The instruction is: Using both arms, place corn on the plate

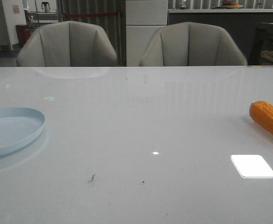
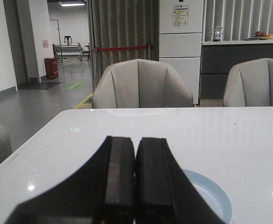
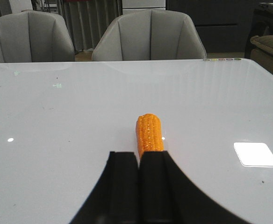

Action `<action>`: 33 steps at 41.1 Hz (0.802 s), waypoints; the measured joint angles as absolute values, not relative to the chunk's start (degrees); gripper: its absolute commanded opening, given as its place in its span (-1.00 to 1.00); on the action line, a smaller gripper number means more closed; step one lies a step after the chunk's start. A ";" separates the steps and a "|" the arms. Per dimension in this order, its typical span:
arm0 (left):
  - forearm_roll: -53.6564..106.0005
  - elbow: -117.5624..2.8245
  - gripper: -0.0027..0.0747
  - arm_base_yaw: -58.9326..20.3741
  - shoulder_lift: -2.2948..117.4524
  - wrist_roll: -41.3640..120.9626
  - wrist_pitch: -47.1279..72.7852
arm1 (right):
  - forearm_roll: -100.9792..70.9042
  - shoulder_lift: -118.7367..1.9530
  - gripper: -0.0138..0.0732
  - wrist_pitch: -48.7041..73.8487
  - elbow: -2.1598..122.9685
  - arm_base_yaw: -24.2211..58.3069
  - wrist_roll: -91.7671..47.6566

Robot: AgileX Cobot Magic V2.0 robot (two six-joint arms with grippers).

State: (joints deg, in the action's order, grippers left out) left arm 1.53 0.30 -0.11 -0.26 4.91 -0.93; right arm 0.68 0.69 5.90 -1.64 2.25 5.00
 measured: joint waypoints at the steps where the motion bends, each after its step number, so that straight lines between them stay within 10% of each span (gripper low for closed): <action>1: 1.53 0.30 -0.68 -0.11 -0.26 4.91 -0.99 | 0.68 0.69 -0.53 5.90 -1.64 2.25 5.00; 33: 0.90 -6.79 -0.68 -0.11 -0.26 4.91 -7.19 | 0.68 0.51 -0.53 -3.09 9.65 2.25 5.89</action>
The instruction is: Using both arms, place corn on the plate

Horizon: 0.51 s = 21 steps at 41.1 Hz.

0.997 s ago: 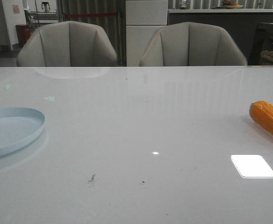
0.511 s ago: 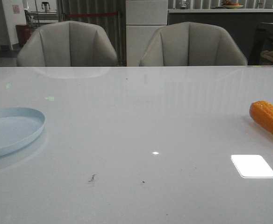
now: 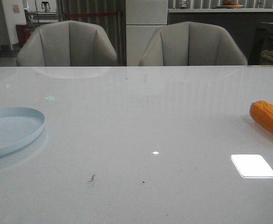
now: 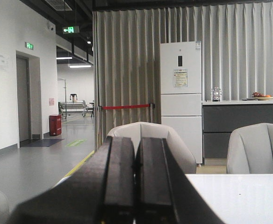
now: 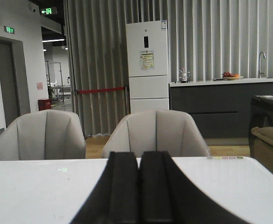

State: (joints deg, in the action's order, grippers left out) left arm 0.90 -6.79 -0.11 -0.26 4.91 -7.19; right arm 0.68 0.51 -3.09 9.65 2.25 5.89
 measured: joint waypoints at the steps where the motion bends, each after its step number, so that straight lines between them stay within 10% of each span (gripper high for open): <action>1: 0.41 -7.77 -0.68 -0.11 -0.26 4.91 -6.23 | 0.68 0.18 -0.53 -1.42 11.84 2.25 5.89; 21: -0.86 -29.84 -0.68 -0.11 24.22 4.91 -2.47 | 0.68 -30.72 -0.53 5.35 38.50 2.25 6.02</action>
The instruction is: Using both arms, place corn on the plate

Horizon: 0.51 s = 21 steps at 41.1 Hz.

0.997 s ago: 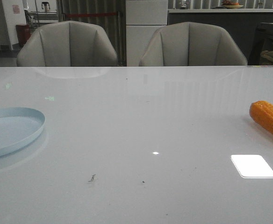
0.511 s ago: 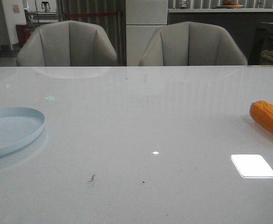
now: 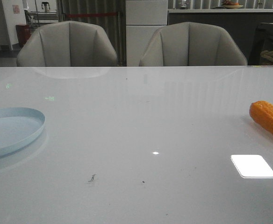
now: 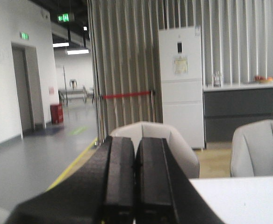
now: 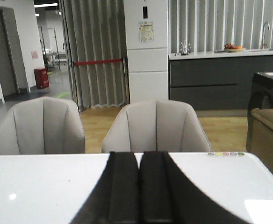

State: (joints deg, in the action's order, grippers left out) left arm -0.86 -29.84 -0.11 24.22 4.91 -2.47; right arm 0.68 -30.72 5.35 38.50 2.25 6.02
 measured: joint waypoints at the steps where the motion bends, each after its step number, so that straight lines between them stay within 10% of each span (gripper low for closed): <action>1: -0.86 -30.43 -0.68 -0.11 26.20 4.91 -2.47 | 0.68 -32.04 -0.53 5.35 38.98 2.25 6.01; 21: -0.99 -31.12 -0.68 -0.11 52.96 4.91 -3.79 | 0.68 -53.53 -0.46 5.35 39.53 2.25 6.01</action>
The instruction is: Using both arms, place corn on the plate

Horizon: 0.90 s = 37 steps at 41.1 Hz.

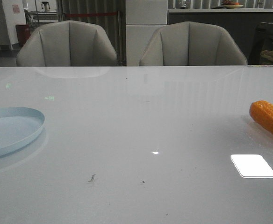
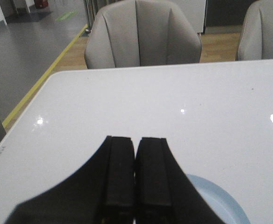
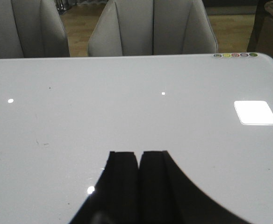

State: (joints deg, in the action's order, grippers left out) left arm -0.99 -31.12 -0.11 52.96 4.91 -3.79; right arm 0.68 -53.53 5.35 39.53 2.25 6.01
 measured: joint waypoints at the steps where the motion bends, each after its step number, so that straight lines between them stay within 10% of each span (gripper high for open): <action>1: -0.99 -31.12 -0.68 -0.11 53.51 4.91 -3.79 | 0.68 -53.95 -0.43 5.35 39.53 2.25 6.12; 15: -0.99 -31.12 -0.50 -0.11 55.49 4.91 -5.20 | 0.68 -55.69 0.35 6.72 39.53 2.25 6.22; 25: -0.99 -31.12 0.19 -0.11 55.49 4.91 -5.80 | 0.68 -55.69 0.38 7.60 39.53 2.25 6.22; 37: 1.53 -31.22 0.25 -0.11 55.49 4.91 -5.16 | 0.68 -55.69 0.38 7.60 39.53 2.25 6.22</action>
